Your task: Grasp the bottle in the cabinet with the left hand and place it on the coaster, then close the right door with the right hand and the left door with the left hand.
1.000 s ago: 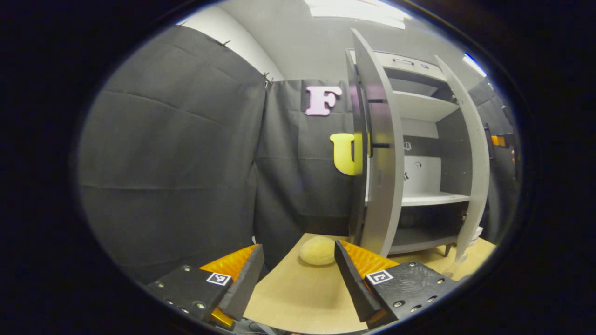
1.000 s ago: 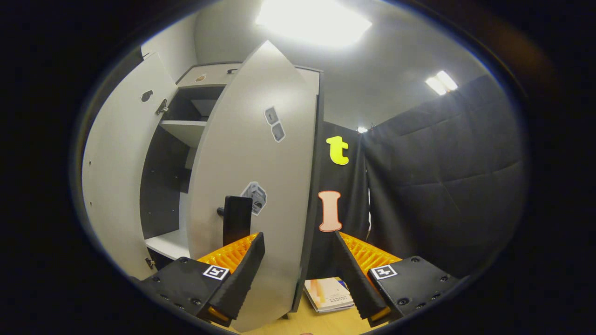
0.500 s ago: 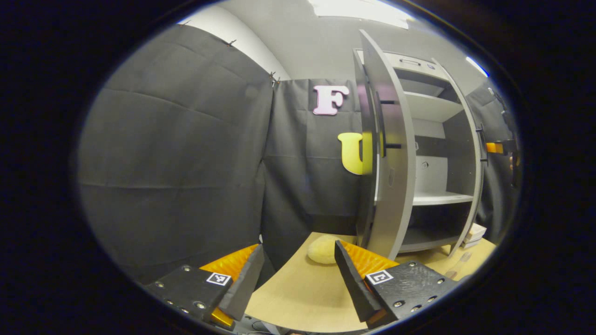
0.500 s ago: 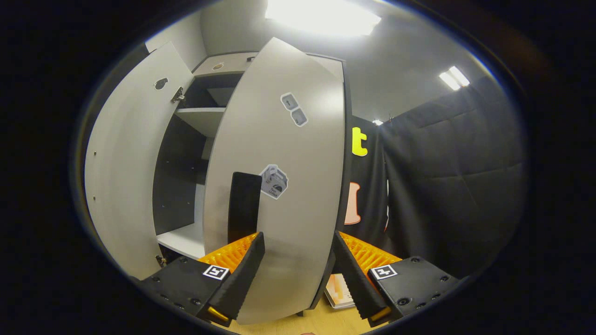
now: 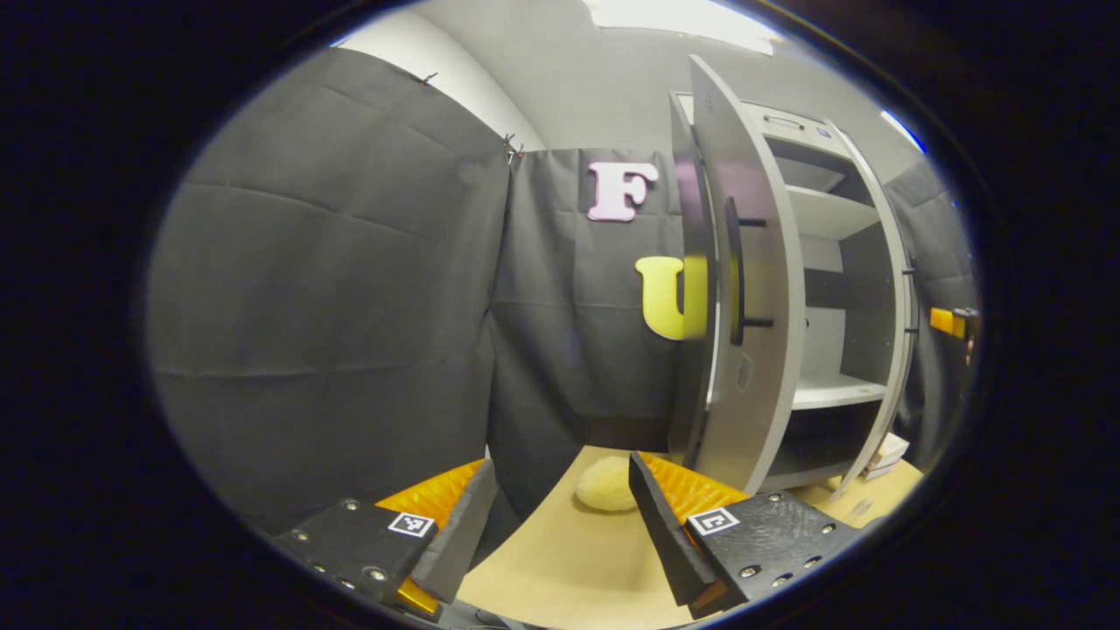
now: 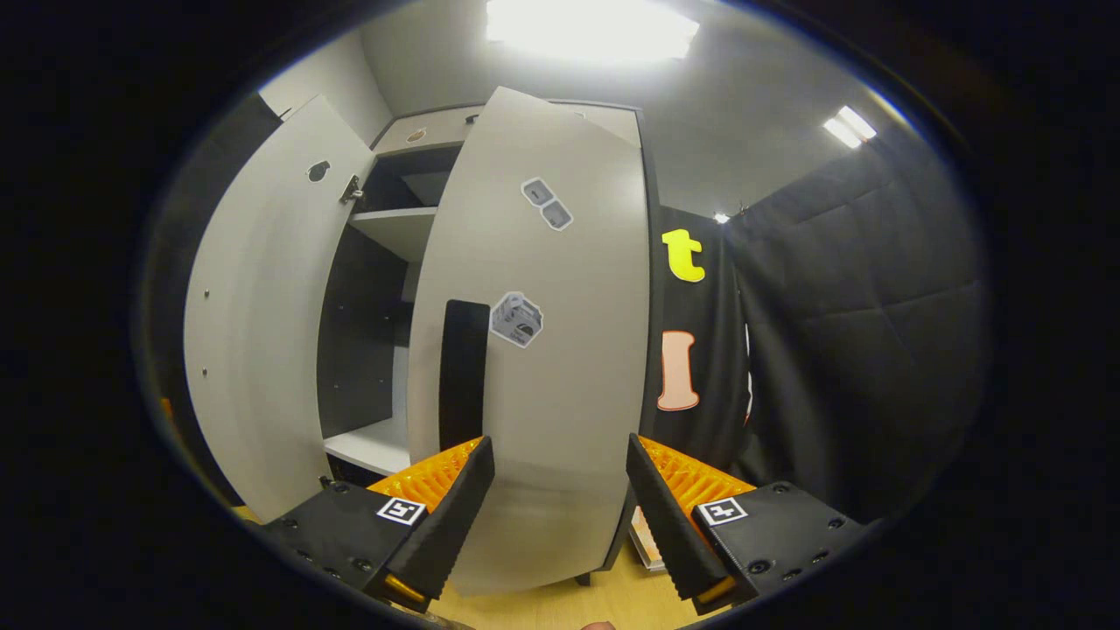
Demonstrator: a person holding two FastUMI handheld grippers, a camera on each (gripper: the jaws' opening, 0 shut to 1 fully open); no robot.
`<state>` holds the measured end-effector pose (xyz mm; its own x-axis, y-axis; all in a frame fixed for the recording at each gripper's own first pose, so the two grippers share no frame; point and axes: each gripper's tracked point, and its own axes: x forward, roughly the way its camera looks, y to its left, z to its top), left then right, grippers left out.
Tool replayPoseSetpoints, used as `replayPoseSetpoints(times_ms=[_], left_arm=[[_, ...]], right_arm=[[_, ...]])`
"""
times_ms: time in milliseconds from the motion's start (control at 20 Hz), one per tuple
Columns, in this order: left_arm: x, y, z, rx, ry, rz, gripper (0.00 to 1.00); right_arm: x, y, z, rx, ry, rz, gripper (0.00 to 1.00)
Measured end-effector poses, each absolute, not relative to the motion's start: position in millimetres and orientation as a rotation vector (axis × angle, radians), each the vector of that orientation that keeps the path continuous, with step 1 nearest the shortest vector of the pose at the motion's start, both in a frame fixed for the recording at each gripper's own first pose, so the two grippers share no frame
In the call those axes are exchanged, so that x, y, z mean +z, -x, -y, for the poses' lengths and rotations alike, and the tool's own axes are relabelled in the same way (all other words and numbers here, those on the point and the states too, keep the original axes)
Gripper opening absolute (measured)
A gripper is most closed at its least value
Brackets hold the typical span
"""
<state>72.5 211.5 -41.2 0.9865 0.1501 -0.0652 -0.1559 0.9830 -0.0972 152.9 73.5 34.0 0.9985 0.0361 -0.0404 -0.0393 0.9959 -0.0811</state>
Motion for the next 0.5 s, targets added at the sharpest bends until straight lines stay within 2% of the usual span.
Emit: replayPoseSetpoints(times_ms=[500], left_arm=[[48.2, -148.8, -217.9, 0.129, 0.097, -0.019, 0.89]], right_arm=[[-1.4, -115.4, -29.8, -0.005, 0.157, -0.115, 0.96]])
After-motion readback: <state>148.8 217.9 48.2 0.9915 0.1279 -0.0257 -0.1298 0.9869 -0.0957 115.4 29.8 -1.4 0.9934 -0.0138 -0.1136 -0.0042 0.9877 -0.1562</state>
